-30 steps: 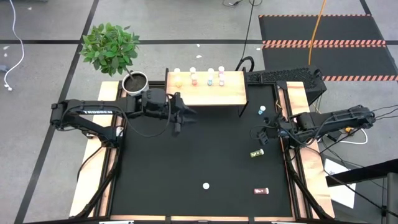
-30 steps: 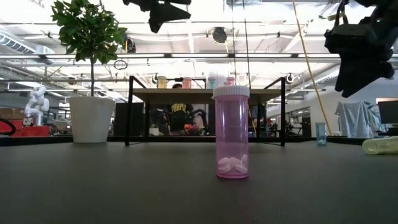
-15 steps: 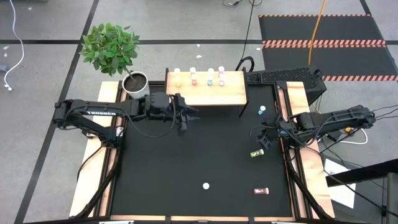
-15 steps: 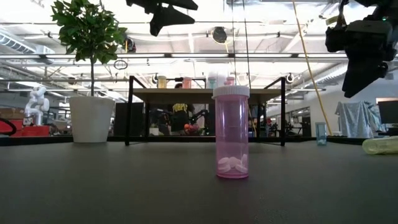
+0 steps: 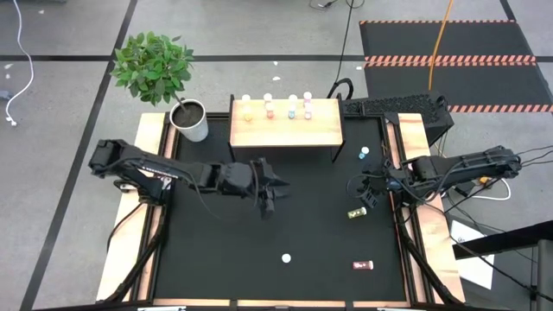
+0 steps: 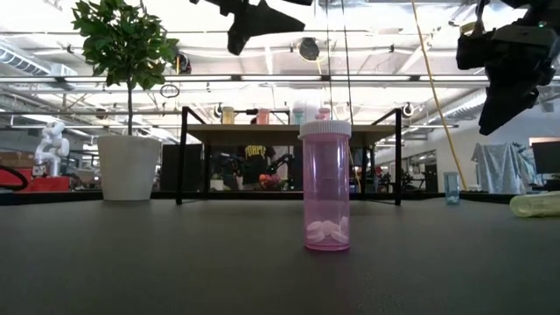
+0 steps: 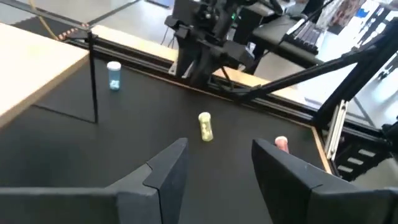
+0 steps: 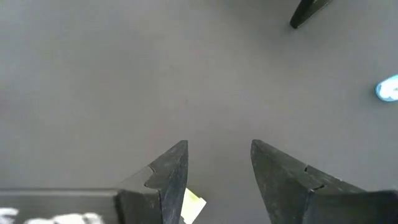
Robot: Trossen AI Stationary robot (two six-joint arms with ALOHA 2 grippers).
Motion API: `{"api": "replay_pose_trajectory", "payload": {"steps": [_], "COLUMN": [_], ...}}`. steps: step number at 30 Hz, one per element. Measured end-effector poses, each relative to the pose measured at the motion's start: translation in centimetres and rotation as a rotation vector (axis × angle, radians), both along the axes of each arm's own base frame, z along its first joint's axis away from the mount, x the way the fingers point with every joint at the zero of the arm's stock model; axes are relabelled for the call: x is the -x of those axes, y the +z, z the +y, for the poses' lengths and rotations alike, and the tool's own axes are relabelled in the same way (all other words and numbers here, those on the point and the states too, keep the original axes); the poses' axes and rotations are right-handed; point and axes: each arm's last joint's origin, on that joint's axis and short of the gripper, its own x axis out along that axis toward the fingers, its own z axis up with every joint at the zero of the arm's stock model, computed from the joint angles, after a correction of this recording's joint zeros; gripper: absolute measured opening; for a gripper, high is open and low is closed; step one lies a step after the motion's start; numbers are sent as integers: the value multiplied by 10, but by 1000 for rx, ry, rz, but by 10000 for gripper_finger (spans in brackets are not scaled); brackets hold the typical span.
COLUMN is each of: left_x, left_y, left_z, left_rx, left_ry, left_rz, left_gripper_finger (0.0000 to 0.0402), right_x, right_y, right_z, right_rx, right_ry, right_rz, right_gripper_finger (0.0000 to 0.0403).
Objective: Pick and place medicine bottles onto shelf by color
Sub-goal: Put the pink pill bottle on the shelf aligned with the other pink pill bottles
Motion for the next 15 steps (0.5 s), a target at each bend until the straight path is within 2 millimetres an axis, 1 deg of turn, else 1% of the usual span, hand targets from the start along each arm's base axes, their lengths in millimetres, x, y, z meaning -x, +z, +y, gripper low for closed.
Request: {"api": "replay_pose_trajectory", "payload": {"steps": [4, 6, 9, 12, 15], "left_x": [-1, -2, 2, 7, 10], "left_y": [-7, -13, -23, -28, -37], "left_z": [-8, -10, -12, -11, -5], "left_rx": [22, 42, 69, 94, 116], "left_ry": [3, 12, 28, 57, 104], "left_rz": [40, 74, 166, 246, 332], "left_gripper_finger": [179, 179, 179, 179, 179], "right_x": [2, 6, 15, 22, 21], "right_y": [-1, -3, -6, -8, -5], "right_z": [0, -1, -3, -7, -13], "right_rx": [-29, -52, -60, -29, 19], "right_ry": [-60, -126, -233, -337, -438], "right_rz": [13, 48, 122, 165, 124], "right_gripper_finger": [169, 169, 169, 169, 169]}}
